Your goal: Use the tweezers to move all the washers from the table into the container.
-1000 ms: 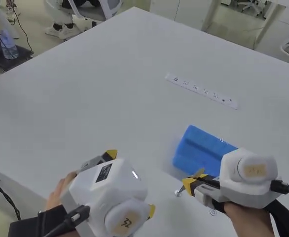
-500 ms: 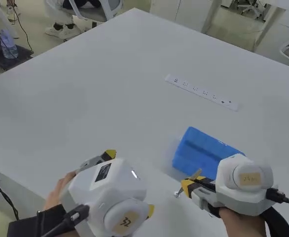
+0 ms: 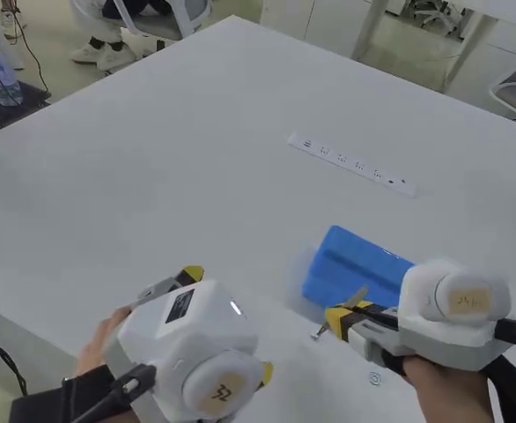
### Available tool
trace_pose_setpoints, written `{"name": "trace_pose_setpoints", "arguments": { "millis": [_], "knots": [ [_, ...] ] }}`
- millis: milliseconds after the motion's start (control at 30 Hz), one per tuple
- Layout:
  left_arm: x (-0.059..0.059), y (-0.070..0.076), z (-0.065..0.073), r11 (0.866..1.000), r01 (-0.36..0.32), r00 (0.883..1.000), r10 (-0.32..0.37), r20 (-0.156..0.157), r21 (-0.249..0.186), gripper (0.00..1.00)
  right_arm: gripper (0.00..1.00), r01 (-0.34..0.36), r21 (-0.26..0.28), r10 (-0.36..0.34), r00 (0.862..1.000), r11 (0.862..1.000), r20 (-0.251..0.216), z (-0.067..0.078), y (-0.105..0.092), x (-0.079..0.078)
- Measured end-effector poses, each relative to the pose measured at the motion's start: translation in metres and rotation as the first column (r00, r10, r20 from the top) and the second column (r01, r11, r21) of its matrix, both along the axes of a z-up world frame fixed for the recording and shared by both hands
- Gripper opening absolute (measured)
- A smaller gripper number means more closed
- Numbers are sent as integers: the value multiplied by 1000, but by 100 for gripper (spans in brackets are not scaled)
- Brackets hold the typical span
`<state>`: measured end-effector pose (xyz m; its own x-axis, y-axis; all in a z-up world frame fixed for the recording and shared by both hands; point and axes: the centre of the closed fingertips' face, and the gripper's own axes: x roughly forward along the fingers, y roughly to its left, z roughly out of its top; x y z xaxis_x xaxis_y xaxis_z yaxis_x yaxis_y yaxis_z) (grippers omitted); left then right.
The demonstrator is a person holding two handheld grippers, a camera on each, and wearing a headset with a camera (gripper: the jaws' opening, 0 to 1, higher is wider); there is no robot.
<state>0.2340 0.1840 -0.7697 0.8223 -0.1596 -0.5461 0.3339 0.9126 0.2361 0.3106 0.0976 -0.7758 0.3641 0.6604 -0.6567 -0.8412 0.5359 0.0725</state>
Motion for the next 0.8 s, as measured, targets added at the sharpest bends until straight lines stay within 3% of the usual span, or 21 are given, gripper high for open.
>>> {"name": "trace_pose_setpoints", "arguments": {
  "millis": [200, 467, 667, 800],
  "knots": [
    [0, 0, 0, 1000, -3, 1000, 3, 3, -1, 78, 3, 11, 26, -13, 998, 1000, 55, 24, 0, 15],
    [0, -1, -1, 1000, 4, 1000, -4, -2, -5, 78, 3, 36, 24, -38, 993, 999, 112, 39, -6, 39],
    [0, -3, 0, 1000, 8, 1000, -8, -2, -9, 79, 3, 77, 21, -79, 987, 997, 137, 37, -15, 61],
    [0, -4, -1, 1000, 19, 1000, -19, -5, 2, 80, 3, 104, 3, -104, 987, 995, 121, 22, -18, 72]
  ]
}}
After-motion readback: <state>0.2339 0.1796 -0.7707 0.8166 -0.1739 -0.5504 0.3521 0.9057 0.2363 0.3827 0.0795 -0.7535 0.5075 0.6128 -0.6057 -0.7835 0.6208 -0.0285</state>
